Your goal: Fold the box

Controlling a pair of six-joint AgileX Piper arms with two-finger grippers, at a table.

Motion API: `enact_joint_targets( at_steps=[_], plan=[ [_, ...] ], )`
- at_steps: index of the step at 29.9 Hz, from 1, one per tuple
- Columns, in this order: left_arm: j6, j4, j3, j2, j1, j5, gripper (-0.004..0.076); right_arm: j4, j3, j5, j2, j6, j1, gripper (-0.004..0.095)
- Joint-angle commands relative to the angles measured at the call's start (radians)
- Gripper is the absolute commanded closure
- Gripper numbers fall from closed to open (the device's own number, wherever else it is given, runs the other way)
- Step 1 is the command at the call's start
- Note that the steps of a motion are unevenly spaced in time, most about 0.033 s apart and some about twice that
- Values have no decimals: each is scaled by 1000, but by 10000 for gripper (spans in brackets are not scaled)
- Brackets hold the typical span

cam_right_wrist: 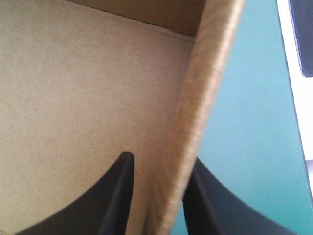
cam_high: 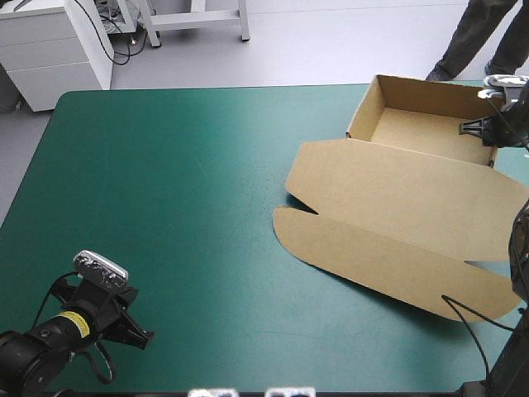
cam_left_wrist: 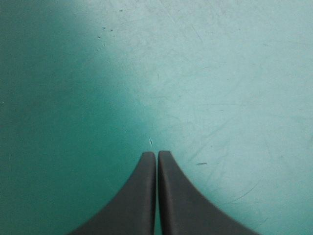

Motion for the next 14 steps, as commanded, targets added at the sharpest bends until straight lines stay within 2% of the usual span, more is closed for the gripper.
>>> enact_joint_targets(
  at_steps=[1,7,9,12,14],
  plan=[
    [-2,1,-30,6,-2,-65,731,14,-31,-38,-31,0,-65,927],
    [-2,1,-30,6,-2,-84,731,40,-31,-38,5,-3,-113,921],
    [-2,1,-30,6,-2,-94,731,42,-31,-36,15,-3,-118,871],
    [-2,1,-30,6,-2,-98,731,60,-31,-32,22,-29,-122,658],
    [-2,1,-30,6,-2,-98,731,63,-31,-30,22,-41,-122,424]
  ],
)
